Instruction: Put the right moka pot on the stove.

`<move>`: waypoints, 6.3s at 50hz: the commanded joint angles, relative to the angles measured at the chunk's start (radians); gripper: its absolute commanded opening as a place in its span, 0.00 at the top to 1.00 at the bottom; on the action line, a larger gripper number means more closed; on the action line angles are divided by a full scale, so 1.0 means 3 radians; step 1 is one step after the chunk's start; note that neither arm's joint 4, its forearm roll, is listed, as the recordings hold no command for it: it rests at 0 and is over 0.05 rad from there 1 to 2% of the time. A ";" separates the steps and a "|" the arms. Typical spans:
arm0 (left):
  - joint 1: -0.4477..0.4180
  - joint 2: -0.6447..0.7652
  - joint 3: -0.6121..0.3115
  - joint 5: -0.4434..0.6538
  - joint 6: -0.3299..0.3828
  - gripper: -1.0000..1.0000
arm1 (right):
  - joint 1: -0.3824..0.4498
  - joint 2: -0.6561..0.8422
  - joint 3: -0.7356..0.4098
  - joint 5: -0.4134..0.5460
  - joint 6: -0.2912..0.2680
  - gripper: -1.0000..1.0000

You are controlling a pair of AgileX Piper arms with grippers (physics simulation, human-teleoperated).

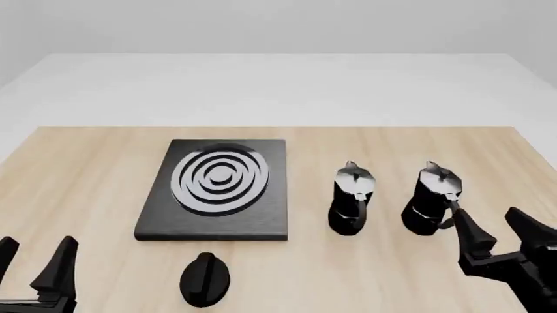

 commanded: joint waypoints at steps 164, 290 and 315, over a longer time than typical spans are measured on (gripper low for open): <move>0.0006 0.0021 0.0009 -0.0029 0.0000 0.00 | -0.0013 0.1643 -0.0501 -0.1132 -0.0575 1.00; 0.0006 0.0020 0.0009 -0.0028 0.0000 0.00 | 0.2401 0.4517 -0.4049 -0.0866 -0.0025 1.00; 0.0006 0.0021 0.0009 -0.0029 0.0000 0.00 | 0.2395 0.4833 -0.4047 -0.1164 0.0239 1.00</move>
